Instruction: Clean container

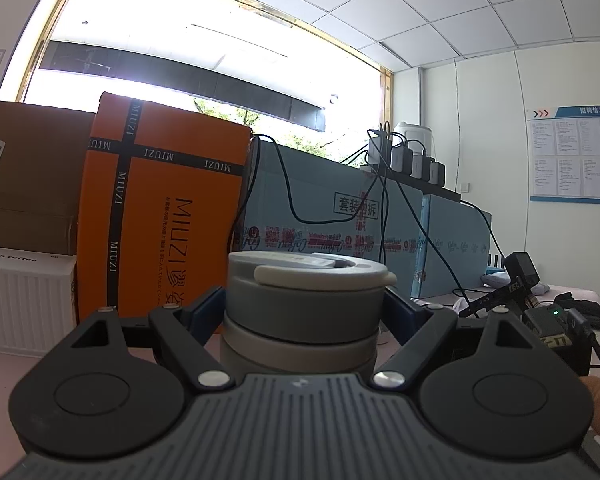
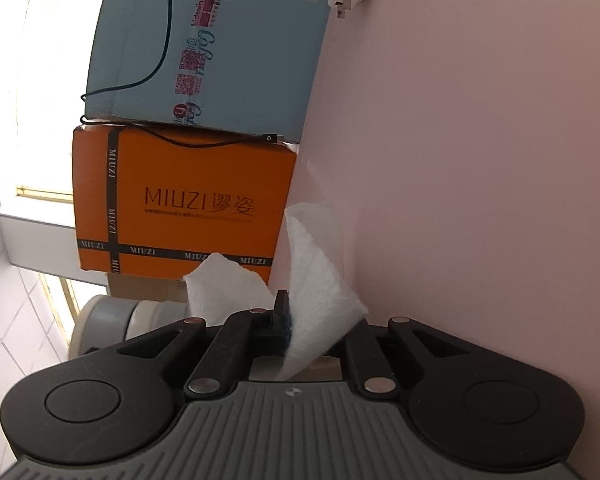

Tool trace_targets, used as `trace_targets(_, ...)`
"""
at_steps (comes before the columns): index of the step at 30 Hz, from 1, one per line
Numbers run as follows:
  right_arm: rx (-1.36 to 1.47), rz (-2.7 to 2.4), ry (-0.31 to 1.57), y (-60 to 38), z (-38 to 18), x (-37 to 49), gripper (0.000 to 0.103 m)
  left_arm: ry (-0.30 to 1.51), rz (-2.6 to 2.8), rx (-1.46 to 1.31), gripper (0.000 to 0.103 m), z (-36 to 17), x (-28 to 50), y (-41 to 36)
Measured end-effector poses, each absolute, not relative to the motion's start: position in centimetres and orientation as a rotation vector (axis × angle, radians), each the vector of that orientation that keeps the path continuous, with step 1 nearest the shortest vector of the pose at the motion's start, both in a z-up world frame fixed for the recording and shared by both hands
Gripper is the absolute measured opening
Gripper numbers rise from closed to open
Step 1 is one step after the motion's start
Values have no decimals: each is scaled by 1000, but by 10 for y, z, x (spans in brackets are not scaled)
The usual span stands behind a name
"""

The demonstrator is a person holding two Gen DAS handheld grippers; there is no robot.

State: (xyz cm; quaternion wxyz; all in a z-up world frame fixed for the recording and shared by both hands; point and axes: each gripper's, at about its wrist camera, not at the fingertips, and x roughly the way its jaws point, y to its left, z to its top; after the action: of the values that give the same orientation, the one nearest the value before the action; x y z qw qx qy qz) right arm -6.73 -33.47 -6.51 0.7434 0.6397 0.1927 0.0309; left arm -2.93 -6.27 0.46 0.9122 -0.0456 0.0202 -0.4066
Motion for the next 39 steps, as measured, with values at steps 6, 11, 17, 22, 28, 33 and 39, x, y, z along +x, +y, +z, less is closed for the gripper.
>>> trace_targets(6, 1293, 46, 403, -338, -60, -69, 8, 40, -760, -10, 83, 8, -40, -78)
trace_targets(11, 1325, 42, 344, -348, -63, -75, 8, 32, -619, 32, 85, 11, -53, -100)
trace_targets(17, 1365, 60, 336, -351, -66, -76, 8, 40, -346, 51, 103, 8, -68, -136)
trace_targets(22, 1386, 75, 323, -354, -66, -75, 8, 3, -295, 44, 103, 12, -72, -149)
trace_targets(28, 1401, 87, 313, -354, -67, -75, 8, 10, -164, 1, 103, 11, -67, -161)
trace_targets(33, 1403, 96, 313, -354, -67, -75, 8, 6, -137, -19, 82, 10, -68, -164)
trace_targets(39, 1407, 102, 311, -354, -67, -75, 8, 0, -219, 9, 78, 9, -67, -156)
